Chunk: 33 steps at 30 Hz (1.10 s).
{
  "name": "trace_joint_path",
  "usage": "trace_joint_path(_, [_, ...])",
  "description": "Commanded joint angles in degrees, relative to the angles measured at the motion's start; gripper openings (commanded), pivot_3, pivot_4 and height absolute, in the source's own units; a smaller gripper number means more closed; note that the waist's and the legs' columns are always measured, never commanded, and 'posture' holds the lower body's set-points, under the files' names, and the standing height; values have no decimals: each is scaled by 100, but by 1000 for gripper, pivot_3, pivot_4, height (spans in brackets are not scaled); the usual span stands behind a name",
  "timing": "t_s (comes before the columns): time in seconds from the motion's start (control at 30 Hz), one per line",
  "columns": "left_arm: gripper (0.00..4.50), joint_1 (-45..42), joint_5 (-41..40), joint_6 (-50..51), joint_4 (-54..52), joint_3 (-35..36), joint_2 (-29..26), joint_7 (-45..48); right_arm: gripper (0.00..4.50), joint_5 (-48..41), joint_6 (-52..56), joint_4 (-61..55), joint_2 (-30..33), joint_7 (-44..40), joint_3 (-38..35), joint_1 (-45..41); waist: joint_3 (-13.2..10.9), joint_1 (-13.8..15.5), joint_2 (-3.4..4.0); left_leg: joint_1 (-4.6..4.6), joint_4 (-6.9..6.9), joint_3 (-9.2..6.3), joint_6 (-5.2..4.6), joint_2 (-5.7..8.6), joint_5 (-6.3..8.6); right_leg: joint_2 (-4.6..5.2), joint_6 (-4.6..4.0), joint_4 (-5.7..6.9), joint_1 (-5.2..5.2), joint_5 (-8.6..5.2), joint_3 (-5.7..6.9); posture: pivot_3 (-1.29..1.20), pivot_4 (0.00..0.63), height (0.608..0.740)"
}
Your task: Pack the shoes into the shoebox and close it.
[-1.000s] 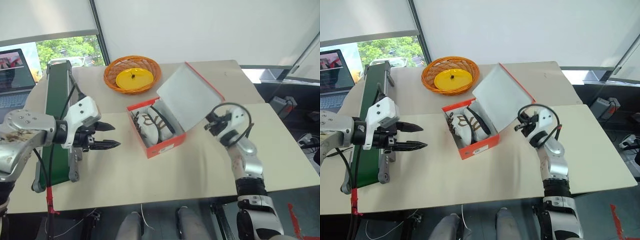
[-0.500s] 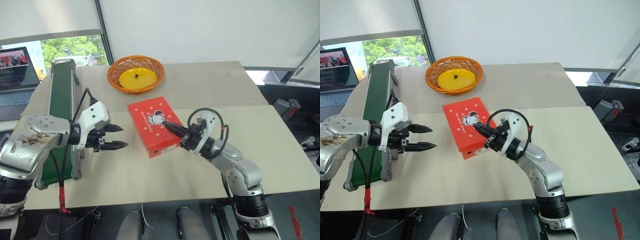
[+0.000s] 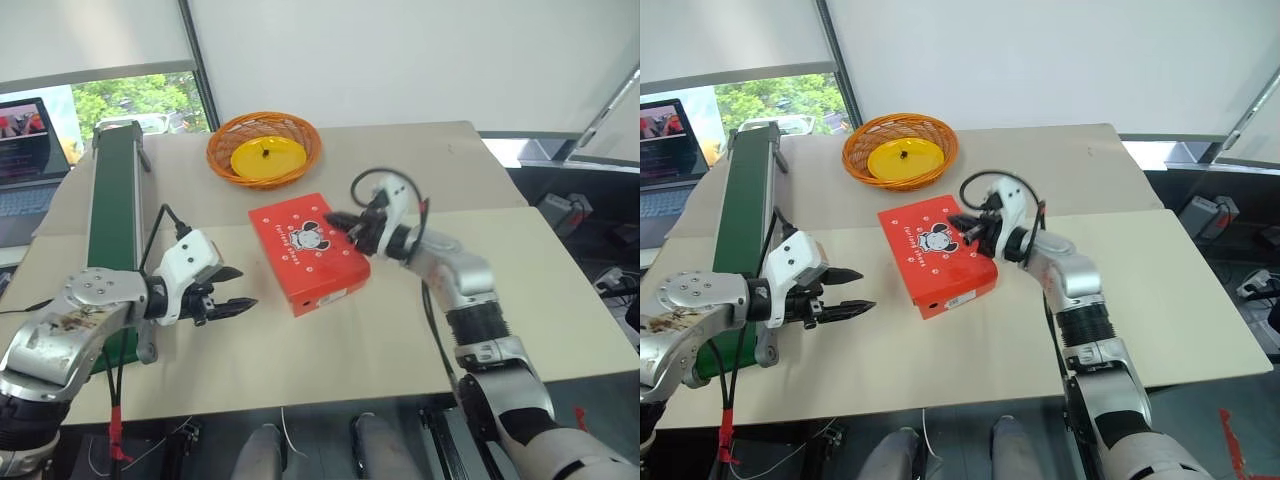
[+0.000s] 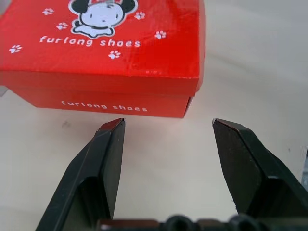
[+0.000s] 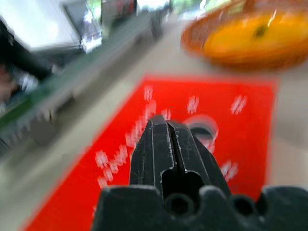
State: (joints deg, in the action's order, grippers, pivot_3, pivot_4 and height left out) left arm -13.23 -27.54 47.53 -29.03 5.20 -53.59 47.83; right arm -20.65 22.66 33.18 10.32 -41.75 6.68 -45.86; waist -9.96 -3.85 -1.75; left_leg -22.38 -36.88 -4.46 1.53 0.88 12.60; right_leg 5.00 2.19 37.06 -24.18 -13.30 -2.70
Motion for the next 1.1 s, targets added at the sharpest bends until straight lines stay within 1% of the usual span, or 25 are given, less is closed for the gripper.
trace_joint_path(0.03, [3083,65,-152,269,-482,471,59,-371,60,579,-988,1481,-327,-162,168,-314,8,-34,-12,9,-1,1,0,1,0,4,0,1,9,0,-1,0,150,740])
trace_joint_path(0.07, [3083,89,-175,324,-555,508,76,-441,60,755,-1205,1781,-380,-139,234,-376,17,-54,-26,20,-1,4,0,2,0,5,0,1,13,0,-2,0,150,740])
trace_joint_path(0.13, [3083,115,-253,432,-703,546,137,-556,60,929,-1428,2057,-415,-174,231,-518,20,-80,-31,51,1,4,1,-1,0,0,-3,0,41,2,-2,0,150,740])
trace_joint_path(0.2, [3083,113,-301,493,-776,545,182,-634,60,945,-1434,1959,-372,-316,151,-658,20,-87,-31,119,4,3,1,-9,1,-5,-2,-6,110,1,2,0,150,740])
trace_joint_path(0.23, [3083,95,-310,505,-770,530,204,-668,60,904,-1343,1766,-323,-418,105,-712,18,-85,-28,137,4,3,2,-13,2,-10,14,-9,132,-12,3,0,150,740])
trace_joint_path(0.27, [3083,77,-313,513,-761,511,218,-695,60,860,-1193,1461,-243,-533,81,-733,17,-80,-27,150,4,2,2,-24,2,-23,31,-21,149,-22,6,0,150,740])
trace_joint_path(0.33, [3083,41,-301,501,-716,466,234,-727,60,748,-768,571,13,-854,114,-672,13,-31,-21,154,3,0,3,-49,1,-53,25,-32,160,-19,5,0,150,740])
trace_joint_path(0.4, [3083,19,-303,457,-670,395,263,-722,60,406,-20,-817,453,-1265,114,-452,8,12,-13,129,3,-1,3,-67,1,-68,13,-29,130,-15,10,0,150,740])
trace_joint_path(0.43, [3083,1,-306,414,-642,330,287,-699,298,211,344,-1619,780,-1551,137,-290,3,31,-6,109,3,-2,3,-68,1,-69,5,-22,104,-12,9,0,150,740])
trace_joint_path(0.47, [3083,-10,-307,368,-618,267,314,-671,612,53,645,-2358,1107,-1815,178,-104,1,53,-1,89,3,-3,3,-69,1,-70,-31,-13,85,9,10,0,150,740])
trace_joint_path(0.53, [3083,-28,-297,297,-586,155,334,-603,1232,-64,961,-3197,1511,-1960,204,178,2,90,2,51,3,-6,4,-67,2,-68,-35,-9,52,10,11,0,150,740])
trace_joint_path(0.57, [3083,-50,-302,231,-582,90,374,-560,1448,-113,1093,-3517,1731,-1999,173,336,4,95,1,36,2,-5,8,-68,5,-68,-36,-7,34,10,11,0,150,740])
trace_joint_path(0.6, [3083,-50,-281,142,-585,48,390,-520,1928,-149,1213,-3780,1918,-2022,170,473,5,93,-1,15,2,-3,9,-69,6,-68,-37,-5,8,11,10,0,150,740])
trace_joint_path(0.63, [3083,-54,-257,50,-583,-1,408,-488,2184,-154,1271,-4059,2147,-2084,175,638,5,91,-1,11,2,-1,7,-71,8,-69,-38,-6,2,11,11,0,150,740])
trace_joint_path(0.7, [3083,-45,-151,-169,-602,-104,395,-432,2920,-188,1379,-4475,2491,-2139,131,926,4,116,-1,5,2,1,6,-70,9,-66,-40,-12,0,9,10,0,150,740])
trace_joint_path(0.73, [3083,-28,-183,-204,-612,-124,384,-373,3317,-230,1447,-4623,2582,-2106,77,1037,4,125,-1,4,2,4,6,-70,9,-66,-40,-15,0,9,10,0,150,740])
trace_joint_path(0.77, [3083,-29,-229,-215,-616,-118,394,-337,3591,-263,1521,-4747,2657,-2052,29,1137,4,129,-1,4,1,5,6,-69,9,-65,-40,-19,1,9,9,0,150,740])
trace_joint_path(0.83, [3083,-101,-331,-129,-594,-97,433,-334,4276,-253,1600,-4950,2816,-1959,-31,1328,3,127,-1,7,-1,8,6,-70,9,-65,-41,-19,5,10,9,0,150,740])
trace_joint_path(0.87, [3083,-143,-333,-123,-574,-98,427,-330,4448,-223,1610,-5015,2875,-1903,-63,1407,4,130,-1,9,-1,8,6,-71,9,-67,-41,-19,6,10,9,0,150,740])
trace_joint_path(1.1, [3083,-185,-222,-236,-310,85,279,-309,4448,-19,1661,-5132,3115,-1332,-323,1594,3,130,-2,10,-6,8,6,-72,8,-69,-38,-17,8,8,10,0,150,740])
